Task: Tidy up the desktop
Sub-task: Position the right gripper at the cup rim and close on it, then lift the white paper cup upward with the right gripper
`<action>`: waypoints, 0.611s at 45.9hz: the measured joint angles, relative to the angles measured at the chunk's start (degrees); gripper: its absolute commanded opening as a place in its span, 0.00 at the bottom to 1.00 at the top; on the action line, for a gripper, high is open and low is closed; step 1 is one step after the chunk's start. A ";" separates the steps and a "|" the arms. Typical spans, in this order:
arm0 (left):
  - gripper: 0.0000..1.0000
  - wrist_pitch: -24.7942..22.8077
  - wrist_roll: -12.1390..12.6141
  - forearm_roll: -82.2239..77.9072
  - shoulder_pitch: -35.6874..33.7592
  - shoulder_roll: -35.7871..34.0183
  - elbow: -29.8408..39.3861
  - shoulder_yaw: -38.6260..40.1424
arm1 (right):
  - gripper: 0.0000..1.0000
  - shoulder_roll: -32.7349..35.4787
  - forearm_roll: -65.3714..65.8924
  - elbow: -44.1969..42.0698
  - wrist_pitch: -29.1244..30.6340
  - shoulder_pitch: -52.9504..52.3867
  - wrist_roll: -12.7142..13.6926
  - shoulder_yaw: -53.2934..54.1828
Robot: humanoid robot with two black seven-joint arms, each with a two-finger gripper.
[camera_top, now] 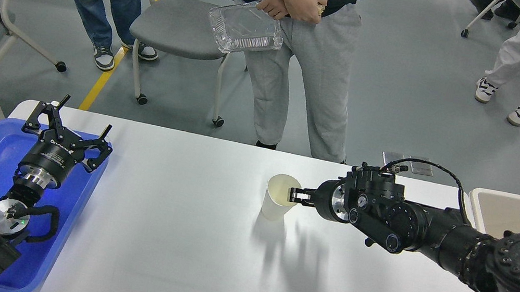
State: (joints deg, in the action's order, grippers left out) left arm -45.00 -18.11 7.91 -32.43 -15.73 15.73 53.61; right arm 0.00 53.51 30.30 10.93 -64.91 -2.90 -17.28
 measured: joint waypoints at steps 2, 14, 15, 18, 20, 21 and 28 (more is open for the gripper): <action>1.00 0.00 0.00 0.00 0.00 0.00 0.00 0.00 | 0.00 0.00 0.18 0.05 -0.11 0.00 0.00 -0.02; 1.00 0.00 0.00 0.00 0.00 0.00 0.00 0.00 | 0.00 0.00 0.63 0.31 0.02 -1.00 -0.07 -0.14; 1.00 0.00 0.00 0.00 0.00 0.00 0.00 0.00 | 0.00 0.00 0.65 0.39 0.06 -1.10 -0.07 -0.15; 1.00 0.00 0.00 0.00 0.00 0.00 0.00 0.00 | 0.00 0.00 0.69 0.67 0.31 -1.46 -0.08 -0.20; 1.00 0.00 0.00 0.00 0.00 0.00 0.00 0.00 | 0.00 0.00 0.69 0.84 0.65 -1.82 -0.07 -0.22; 1.00 0.00 0.00 0.00 0.00 0.00 0.00 0.00 | 0.00 0.00 0.69 0.94 0.87 -2.04 -0.03 -0.23; 1.00 0.00 0.00 0.00 -0.01 0.00 0.01 0.00 | 0.00 -0.01 -0.52 3.75 4.82 -7.18 0.58 -0.31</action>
State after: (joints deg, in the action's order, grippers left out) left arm -45.00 -18.10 7.91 -32.44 -15.73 15.74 53.61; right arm -0.01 53.00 34.06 15.75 -72.08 -2.32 -17.59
